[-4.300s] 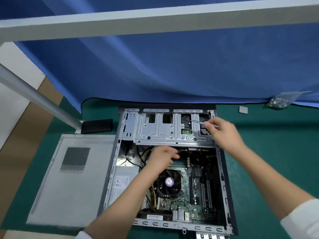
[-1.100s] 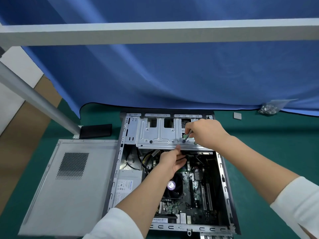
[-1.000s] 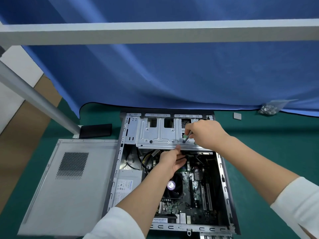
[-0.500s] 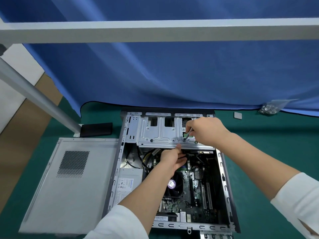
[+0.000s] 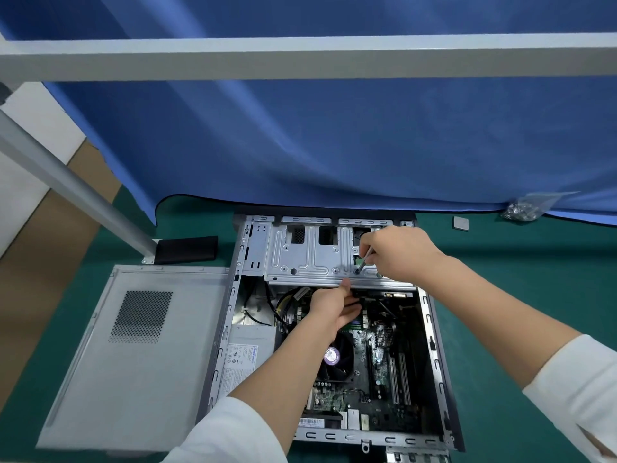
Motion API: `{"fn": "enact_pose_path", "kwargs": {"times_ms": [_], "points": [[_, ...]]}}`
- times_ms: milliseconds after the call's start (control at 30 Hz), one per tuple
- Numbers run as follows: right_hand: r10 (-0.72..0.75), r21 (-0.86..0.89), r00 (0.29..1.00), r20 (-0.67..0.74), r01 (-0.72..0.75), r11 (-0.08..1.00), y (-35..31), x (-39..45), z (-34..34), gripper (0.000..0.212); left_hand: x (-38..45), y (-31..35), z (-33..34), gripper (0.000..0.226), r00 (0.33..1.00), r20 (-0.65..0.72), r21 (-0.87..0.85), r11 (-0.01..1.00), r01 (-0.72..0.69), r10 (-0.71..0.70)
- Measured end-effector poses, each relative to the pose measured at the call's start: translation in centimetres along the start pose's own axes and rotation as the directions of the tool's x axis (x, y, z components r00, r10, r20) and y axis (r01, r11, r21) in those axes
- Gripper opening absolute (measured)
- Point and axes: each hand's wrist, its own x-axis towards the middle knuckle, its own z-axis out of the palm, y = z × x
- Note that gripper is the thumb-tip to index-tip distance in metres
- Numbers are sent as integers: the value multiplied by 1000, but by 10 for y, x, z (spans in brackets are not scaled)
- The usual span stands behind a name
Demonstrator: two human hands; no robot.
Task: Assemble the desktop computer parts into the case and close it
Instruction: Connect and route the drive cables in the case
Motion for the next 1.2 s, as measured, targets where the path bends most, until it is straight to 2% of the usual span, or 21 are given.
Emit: {"fn": "enact_pose_path", "kwargs": {"times_ms": [400, 1200], "points": [[-5, 4, 1000, -12, 5, 1000, 1, 1, 0, 20, 0, 0, 1, 19, 1000, -11, -2, 1000, -6, 6], [3, 14, 999, 32, -4, 1000, 0, 1, -1, 21, -4, 1, 2, 24, 1000, -6, 6, 1000, -2, 2]]}}
